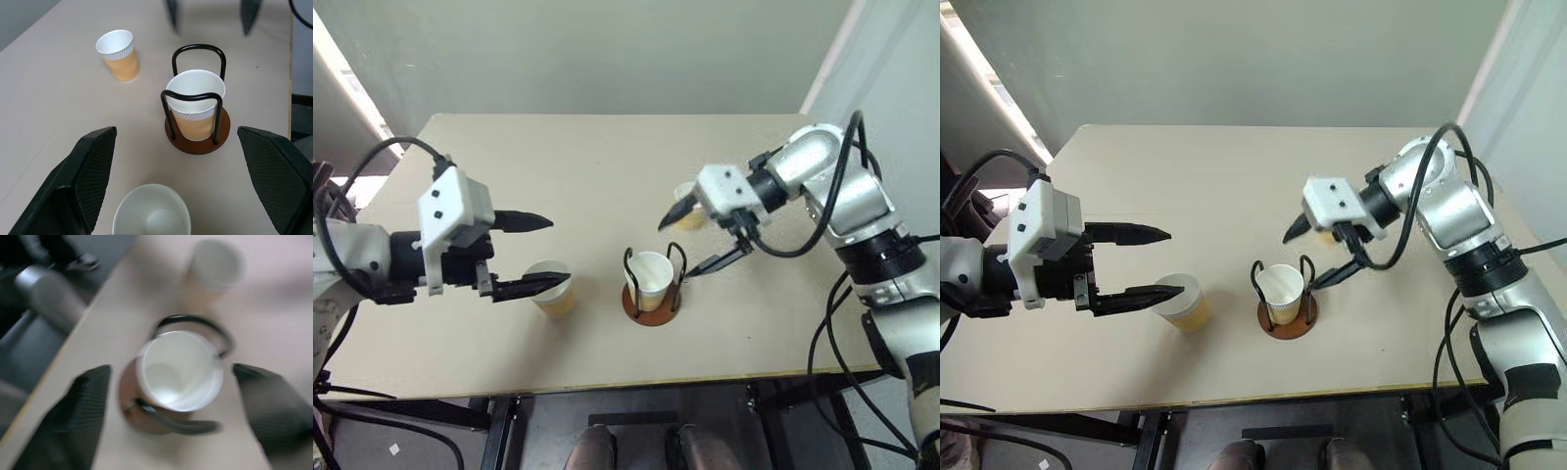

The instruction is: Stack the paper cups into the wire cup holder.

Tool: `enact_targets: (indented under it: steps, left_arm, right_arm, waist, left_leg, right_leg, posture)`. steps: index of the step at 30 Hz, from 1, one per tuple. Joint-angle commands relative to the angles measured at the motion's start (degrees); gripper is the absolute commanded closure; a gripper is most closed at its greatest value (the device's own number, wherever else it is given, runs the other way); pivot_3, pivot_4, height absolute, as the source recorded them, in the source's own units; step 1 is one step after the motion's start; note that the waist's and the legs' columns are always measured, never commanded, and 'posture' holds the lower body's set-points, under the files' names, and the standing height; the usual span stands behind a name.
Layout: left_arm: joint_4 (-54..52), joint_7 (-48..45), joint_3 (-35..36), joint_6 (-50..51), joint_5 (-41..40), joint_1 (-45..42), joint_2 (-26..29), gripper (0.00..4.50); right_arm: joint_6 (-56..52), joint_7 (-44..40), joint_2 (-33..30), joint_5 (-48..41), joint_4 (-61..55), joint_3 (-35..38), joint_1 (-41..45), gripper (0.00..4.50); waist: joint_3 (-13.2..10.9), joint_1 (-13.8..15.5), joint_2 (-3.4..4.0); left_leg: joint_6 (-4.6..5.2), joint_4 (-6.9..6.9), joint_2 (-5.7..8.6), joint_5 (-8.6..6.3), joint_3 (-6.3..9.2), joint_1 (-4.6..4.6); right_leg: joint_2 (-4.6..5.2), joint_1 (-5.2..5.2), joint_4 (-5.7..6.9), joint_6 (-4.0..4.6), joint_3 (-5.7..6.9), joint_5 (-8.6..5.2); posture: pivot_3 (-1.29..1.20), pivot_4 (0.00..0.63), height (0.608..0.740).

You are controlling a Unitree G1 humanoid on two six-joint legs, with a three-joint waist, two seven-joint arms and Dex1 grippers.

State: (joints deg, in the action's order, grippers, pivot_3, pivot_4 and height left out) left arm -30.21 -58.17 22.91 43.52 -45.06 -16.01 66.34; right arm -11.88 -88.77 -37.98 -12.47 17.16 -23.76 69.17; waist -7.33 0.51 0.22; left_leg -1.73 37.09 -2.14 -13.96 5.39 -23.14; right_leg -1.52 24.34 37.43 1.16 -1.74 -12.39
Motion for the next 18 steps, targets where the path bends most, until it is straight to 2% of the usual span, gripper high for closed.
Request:
enact_targets:
  steps: [1, 3, 8, 13, 18]
  left_arm:
    - [0.1, 1.4, -0.5, -0.9, 1.7, -1.5, 0.7, 0.24]
    - [1.6, 3.5, -3.0, -2.0, 4.7, -3.1, 0.5, 0.24]
    - [6.1, 11.8, -10.4, -2.9, 12.7, -10.5, -2.8, 0.24]
    - [6.1, 15.3, -13.6, -2.0, 14.5, -15.3, -7.4, 0.24]
    - [4.6, 15.2, -14.4, -1.1, 14.6, -14.7, -8.4, 0.24]
  right_arm:
    - [9.1, 11.3, 2.2, 8.6, 21.5, 2.6, 8.0, 0.03]
    - [15.3, 16.4, 4.1, 14.0, 34.5, 0.7, 11.1, 0.03]
    - [22.7, 23.5, 8.0, 22.6, 50.2, -1.0, 13.7, 0.03]
    - [24.7, 27.0, 10.4, 26.0, 55.7, 0.3, 14.1, 0.03]
    - [25.3, 30.3, 12.6, 27.8, 57.3, 1.4, 13.6, 0.03]
  waist:
    - [0.0, 0.0, 0.00]
    - [0.0, 0.2, 0.00]
    - [0.0, 0.3, 0.04]
    - [0.0, 0.2, 0.05]
    - [0.0, 0.0, 0.05]
  left_leg:
    - [-0.01, 0.00, 0.00, 0.01, 0.02, 0.02]
    - [-0.01, 0.00, 0.00, 0.01, 0.09, 0.07]
    - [-0.06, -0.03, 0.00, -0.01, 0.17, 0.09]
    - [-0.41, -0.17, -0.01, 0.04, 0.17, -0.18]
    - [-0.54, -0.18, -0.01, 0.05, 0.15, -0.33]
  right_leg:
    - [0.00, 0.03, 0.06, 0.04, -0.01, 0.02]
    - [0.01, 0.06, 0.16, 0.17, 0.00, 0.01]
    - [0.01, 0.20, 0.50, 0.37, 0.03, -0.09]
    - [0.01, 0.52, 0.50, 0.28, 0.05, -0.03]
    - [0.00, 0.65, 0.41, 0.27, 0.05, -0.03]
  posture:
    - [0.00, 0.150, 0.740]
    - [0.00, 0.150, 0.740]
    - [0.00, 0.150, 0.740]
    - [0.00, 0.150, 0.740]
    - [0.00, 0.150, 0.740]
